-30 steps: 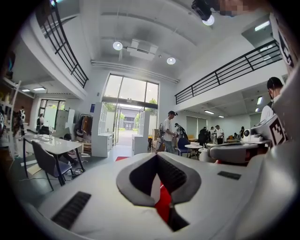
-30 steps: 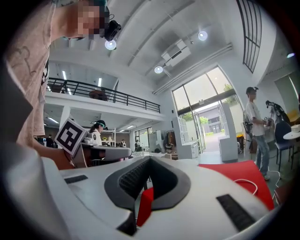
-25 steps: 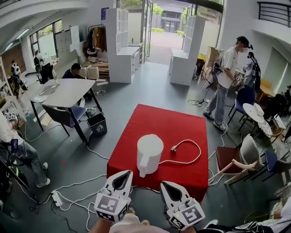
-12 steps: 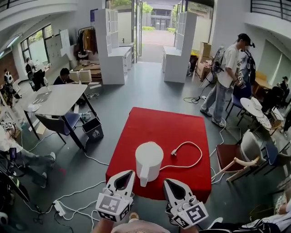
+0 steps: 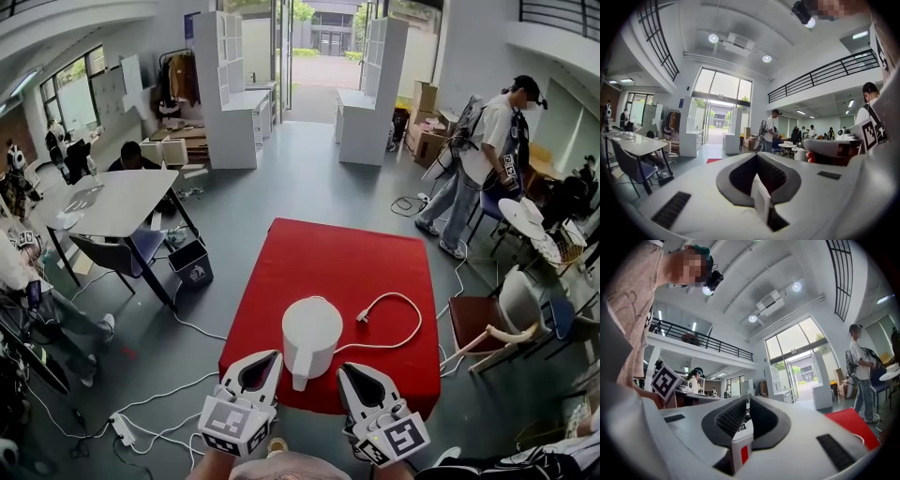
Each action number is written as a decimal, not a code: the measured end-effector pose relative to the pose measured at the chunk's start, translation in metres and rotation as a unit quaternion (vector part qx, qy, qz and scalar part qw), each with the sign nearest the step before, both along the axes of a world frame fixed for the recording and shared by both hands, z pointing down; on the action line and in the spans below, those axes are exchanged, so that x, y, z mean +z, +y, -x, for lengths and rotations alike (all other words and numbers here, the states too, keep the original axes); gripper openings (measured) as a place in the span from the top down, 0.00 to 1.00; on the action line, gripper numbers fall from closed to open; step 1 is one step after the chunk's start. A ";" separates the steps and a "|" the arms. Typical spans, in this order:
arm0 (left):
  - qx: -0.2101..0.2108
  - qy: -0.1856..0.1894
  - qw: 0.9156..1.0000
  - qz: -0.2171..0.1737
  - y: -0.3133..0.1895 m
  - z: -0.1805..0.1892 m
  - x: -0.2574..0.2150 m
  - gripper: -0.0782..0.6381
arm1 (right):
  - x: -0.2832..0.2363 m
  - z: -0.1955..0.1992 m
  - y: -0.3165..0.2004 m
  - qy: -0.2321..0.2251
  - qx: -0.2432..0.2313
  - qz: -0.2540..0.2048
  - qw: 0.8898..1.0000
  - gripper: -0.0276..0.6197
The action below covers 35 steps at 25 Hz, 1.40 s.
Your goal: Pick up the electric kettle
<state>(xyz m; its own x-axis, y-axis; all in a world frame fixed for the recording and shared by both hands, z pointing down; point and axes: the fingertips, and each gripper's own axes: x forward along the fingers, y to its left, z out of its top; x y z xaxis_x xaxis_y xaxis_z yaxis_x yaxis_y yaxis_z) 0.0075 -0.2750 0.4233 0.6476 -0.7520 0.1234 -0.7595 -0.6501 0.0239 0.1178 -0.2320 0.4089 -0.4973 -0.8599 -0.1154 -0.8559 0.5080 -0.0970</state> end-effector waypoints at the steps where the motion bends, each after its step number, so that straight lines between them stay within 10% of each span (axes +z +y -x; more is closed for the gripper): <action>1: 0.000 0.000 1.000 0.002 -0.001 0.000 0.001 0.90 | 0.001 0.001 -0.002 -0.001 -0.004 0.002 1.000 0.86; 5: -0.001 0.001 1.000 0.009 -0.008 0.001 0.005 0.90 | 0.001 0.004 -0.010 -0.010 -0.023 0.006 1.000 0.57; 9: -0.004 0.003 1.000 0.013 -0.013 0.004 0.005 0.90 | -0.005 0.012 -0.014 -0.003 -0.053 -0.002 0.999 0.50; 35: -0.019 -0.012 0.999 0.027 -0.030 0.031 0.024 0.90 | 0.128 0.070 -0.016 0.029 -0.174 0.125 0.976 0.58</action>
